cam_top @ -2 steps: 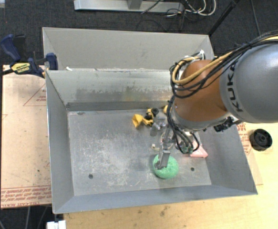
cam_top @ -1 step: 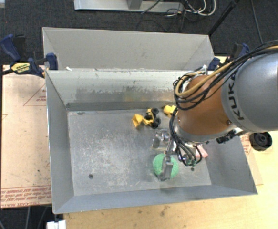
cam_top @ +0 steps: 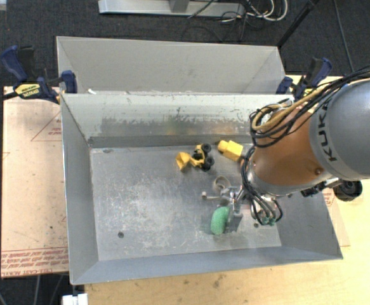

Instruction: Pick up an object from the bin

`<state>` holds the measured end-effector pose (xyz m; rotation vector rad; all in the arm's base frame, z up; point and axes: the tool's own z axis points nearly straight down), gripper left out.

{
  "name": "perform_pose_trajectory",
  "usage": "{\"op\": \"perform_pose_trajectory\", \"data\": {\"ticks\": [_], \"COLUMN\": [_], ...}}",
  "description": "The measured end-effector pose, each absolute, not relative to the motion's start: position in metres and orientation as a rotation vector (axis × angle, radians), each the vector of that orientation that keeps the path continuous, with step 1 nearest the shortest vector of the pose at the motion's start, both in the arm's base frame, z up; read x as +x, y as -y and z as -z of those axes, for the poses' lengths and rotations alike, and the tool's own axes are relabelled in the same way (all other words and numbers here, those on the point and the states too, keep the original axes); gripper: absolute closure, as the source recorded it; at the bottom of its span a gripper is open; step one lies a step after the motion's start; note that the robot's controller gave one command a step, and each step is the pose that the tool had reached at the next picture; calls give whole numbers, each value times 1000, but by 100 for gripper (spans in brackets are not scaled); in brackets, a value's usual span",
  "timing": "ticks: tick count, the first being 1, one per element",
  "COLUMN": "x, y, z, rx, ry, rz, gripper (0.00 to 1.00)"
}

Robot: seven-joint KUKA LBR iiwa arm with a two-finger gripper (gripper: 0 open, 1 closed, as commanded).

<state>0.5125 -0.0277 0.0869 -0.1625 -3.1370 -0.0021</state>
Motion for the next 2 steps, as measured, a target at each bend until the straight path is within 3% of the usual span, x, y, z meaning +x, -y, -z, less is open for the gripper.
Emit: {"op": "perform_pose_trajectory", "data": {"ticks": [1,2], "x": [512,538], "y": [28,52], "z": [-87,-272], "rx": [-162,-144], "ry": [3137,3150], "rz": [2,-1], "gripper": [100,100]}}
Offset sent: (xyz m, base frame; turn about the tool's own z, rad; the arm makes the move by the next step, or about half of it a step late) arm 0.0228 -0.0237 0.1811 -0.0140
